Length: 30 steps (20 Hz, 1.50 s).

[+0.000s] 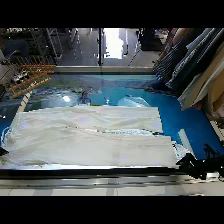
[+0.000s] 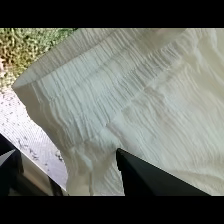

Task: Fold the clothes and pants, and hang the long-sleeved shirts on hangers.

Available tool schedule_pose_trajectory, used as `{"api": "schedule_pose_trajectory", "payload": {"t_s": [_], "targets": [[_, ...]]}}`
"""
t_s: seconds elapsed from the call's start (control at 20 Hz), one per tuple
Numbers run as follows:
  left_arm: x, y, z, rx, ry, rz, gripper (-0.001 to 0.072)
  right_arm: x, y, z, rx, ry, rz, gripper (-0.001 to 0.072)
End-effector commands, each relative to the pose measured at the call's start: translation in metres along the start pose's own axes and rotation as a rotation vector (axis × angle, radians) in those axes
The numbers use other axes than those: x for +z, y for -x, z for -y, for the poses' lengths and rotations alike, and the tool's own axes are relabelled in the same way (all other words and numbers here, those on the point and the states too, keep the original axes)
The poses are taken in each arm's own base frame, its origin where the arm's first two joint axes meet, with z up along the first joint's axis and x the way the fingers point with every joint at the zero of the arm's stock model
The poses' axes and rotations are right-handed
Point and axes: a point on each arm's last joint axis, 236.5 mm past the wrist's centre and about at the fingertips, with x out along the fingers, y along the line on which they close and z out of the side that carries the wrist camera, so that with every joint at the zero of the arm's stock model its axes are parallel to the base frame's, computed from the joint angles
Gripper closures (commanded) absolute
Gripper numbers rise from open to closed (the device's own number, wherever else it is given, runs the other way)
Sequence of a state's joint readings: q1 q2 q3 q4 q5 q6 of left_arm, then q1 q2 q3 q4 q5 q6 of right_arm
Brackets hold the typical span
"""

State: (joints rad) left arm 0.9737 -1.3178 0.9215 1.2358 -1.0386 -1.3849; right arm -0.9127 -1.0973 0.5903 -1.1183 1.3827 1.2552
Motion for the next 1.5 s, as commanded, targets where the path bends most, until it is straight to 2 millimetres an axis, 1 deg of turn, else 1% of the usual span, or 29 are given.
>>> {"api": "schedule_pose_trajectory", "payload": {"t_s": [0.0, 0.1, 0.25, 0.3, 0.35, 0.4, 0.45, 0.5, 0.65, 0.7, 0.85, 0.95, 1.0, 1.2, 1.25, 1.3, 1.35, 1.45], "targets": [[0.001, -0.006, 0.001, -0.013, 0.0, -0.002, 0.0005, 0.004, -0.006, 0.006, 0.005, 0.009, 0.046, 0.0191], [-0.002, -0.012, -0.001, -0.012, 0.005, -0.02, 0.0006, 0.009, -0.005, 0.011, -0.017, 0.012, 0.067, 0.0196], [-0.007, -0.026, -0.003, -0.022, 0.025, -0.058, 0.0008, 0.004, -0.006, 0.015, -0.032, 0.017, 0.046, 0.0197], [-0.005, -0.03, 0.0, -0.037, 0.041, -0.054, 0.0072, 0.001, -0.006, 0.014, -0.028, 0.017, 0.034, 0.0197], [-0.001, -0.033, 0.004, -0.057, 0.062, -0.041, 0.0217, -0.001, -0.006, 0.013, -0.025, 0.017, 0.023, 0.0197], [0.005, -0.034, 0.008, -0.079, 0.082, -0.02, 0.0395, -0.003, -0.006, 0.013, -0.024, 0.018, 0.015, 0.0197], [0.01, -0.034, 0.012, -0.095, 0.096, 0.001, 0.0594, -0.005, -0.006, 0.014, -0.028, 0.019, 0.005, 0.0196], [0.015, -0.033, 0.015, -0.108, 0.111, 0.022, 0.0694, -0.007, -0.006, 0.016, -0.037, 0.022, -0.001, 0.0195], [0.017, -0.033, 0.02, -0.13, 0.128, 0.028, 0.0695, -0.005, -0.006, 0.019, -0.047, 0.049, 0.006, 0.0193], [0.014, -0.033, 0.021, -0.134, 0.128, 0.014, 0.0695, -0.004, -0.006, 0.021, -0.055, 0.051, 0.008, 0.0194], [0.002, -0.032, 0.025, -0.148, 0.124, -0.037, 0.0695, 0.007, -0.007, 0.026, -0.075, 0.049, 0.049, 0.02], [-0.001, -0.032, 0.026, -0.151, 0.127, -0.051, 0.0695, 0.005, -0.014, 0.028, -0.063, 0.052, 0.017, 0.0197], [-0.002, -0.032, 0.026, -0.153, 0.127, -0.054, 0.0695, 0.006, -0.018, 0.025, -0.047, 0.061, 0.003, 0.0197], [-0.004, -0.031, 0.027, -0.155, 0.126, -0.063, 0.0695, 0.026, -0.04, 0.01, -0.023, 0.112, 0.034, 0.0201], [-0.004, -0.031, 0.027, -0.156, 0.126, -0.066, 0.0695, 0.03, -0.044, 0.006, -0.024, 0.122, 0.044, 0.0283], [-0.006, -0.031, 0.028, -0.158, 0.125, -0.074, 0.0695, 0.031, -0.046, 0.006, -0.041, 0.143, 0.04, 0.0533], [-0.009, -0.03, 0.029, -0.162, 0.121, -0.088, 0.0695, 0.029, -0.046, 0.008, -0.056, 0.149, 0.034, 0.0688], [-0.01, -0.022, 0.033, -0.177, 0.11, -0.113, 0.0696, 0.024, -0.041, 0.008, -0.058, 0.149, 0.025, 0.0689]]}}
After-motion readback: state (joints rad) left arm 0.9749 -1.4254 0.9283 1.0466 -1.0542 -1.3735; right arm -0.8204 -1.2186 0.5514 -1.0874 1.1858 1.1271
